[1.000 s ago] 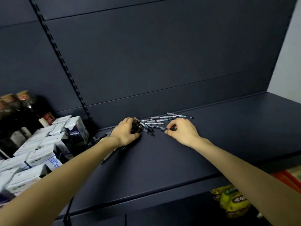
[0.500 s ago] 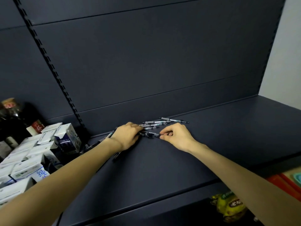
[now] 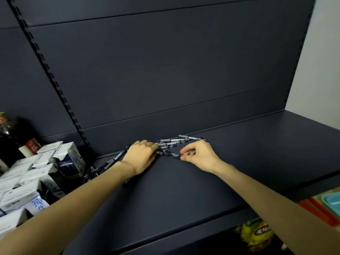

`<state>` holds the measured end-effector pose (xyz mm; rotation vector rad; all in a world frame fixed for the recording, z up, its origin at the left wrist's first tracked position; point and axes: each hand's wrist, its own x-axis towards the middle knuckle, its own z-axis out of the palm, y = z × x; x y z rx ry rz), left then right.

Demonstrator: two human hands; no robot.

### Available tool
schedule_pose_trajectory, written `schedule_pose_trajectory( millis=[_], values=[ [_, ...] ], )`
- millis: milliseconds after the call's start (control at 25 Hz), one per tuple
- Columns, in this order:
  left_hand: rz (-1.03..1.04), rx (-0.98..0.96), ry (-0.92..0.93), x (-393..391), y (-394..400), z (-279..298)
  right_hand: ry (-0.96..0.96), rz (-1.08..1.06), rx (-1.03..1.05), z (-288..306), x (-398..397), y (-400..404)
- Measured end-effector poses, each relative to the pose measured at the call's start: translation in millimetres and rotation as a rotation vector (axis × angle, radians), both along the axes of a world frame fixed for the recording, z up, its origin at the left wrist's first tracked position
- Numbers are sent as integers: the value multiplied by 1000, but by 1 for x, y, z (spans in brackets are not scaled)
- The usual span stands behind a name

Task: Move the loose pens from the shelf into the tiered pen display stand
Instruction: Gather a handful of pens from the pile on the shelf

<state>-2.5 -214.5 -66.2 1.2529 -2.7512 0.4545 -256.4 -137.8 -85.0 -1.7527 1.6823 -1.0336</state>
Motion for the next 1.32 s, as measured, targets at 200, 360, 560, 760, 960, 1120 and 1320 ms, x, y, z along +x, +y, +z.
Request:
schedule_pose_trajectory(
  millis=[200, 360, 560, 760, 960, 1120, 1320],
  values=[
    [-58, -23, 20, -6, -4, 2, 2, -53, -22, 6, 7, -13],
    [0, 40, 25, -12, -3, -1, 33, -57, -43, 1, 13, -21],
    [83, 88, -68, -23, -6, -2, 73, -136, -79, 2, 1, -17],
    [65, 90, -267, -39, -23, 6, -146, -243, -135, 5, -29, -12],
    [-7, 114, -373, -70, -33, 17, -268, -261, -96, 6, -46, -9],
    [-57, 17, -410, -78, -24, 17, -258, -275, -106, 7, -51, -5],
    [-43, 124, -372, -82, -17, 21, -282, -283, -119, 12, -59, 0]
  ],
)
